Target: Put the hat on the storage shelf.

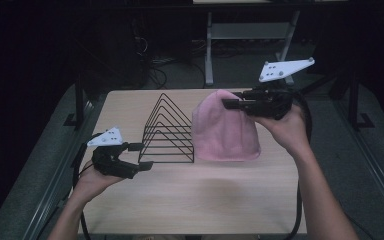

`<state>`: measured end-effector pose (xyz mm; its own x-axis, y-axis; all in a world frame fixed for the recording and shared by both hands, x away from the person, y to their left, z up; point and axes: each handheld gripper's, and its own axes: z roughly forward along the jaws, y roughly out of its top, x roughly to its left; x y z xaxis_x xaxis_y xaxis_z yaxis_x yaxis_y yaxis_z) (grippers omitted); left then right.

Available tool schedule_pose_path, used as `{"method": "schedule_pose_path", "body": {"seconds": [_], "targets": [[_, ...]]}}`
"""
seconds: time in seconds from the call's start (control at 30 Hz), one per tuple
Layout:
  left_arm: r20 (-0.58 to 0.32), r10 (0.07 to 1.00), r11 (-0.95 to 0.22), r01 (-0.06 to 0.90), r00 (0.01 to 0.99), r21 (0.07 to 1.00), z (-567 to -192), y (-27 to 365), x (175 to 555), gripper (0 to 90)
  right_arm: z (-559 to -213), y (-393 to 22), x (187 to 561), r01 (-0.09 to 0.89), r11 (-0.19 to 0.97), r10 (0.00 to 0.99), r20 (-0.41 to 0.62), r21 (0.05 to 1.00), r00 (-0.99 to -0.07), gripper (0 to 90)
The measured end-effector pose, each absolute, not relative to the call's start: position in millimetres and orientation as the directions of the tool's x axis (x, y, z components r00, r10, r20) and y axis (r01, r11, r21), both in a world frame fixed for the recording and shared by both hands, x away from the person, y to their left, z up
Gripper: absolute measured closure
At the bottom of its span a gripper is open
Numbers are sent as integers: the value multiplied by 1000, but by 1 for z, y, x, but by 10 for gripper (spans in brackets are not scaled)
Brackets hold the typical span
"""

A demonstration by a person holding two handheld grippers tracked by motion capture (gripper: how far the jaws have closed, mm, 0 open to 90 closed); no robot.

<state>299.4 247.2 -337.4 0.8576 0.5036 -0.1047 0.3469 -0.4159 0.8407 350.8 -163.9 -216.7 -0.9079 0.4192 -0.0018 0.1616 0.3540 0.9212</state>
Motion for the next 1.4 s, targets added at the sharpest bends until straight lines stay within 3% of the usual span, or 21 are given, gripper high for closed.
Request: {"method": "schedule_pose_path", "body": {"seconds": [0.93,1.27,1.4], "targets": [[-117,427,-403,304,897,863,-310,218,322,245,-201,-106,357,92,352,308,-22,931,-951,761],[-169,386,-406,332,907,852,-313,215,333,342,-197,-88,359,68,330,271,-26,941,-962,761],[-195,360,-398,339,912,853,-314,218,337,547,-196,-83,362,63,328,263,-28,943,-964,761]]}}
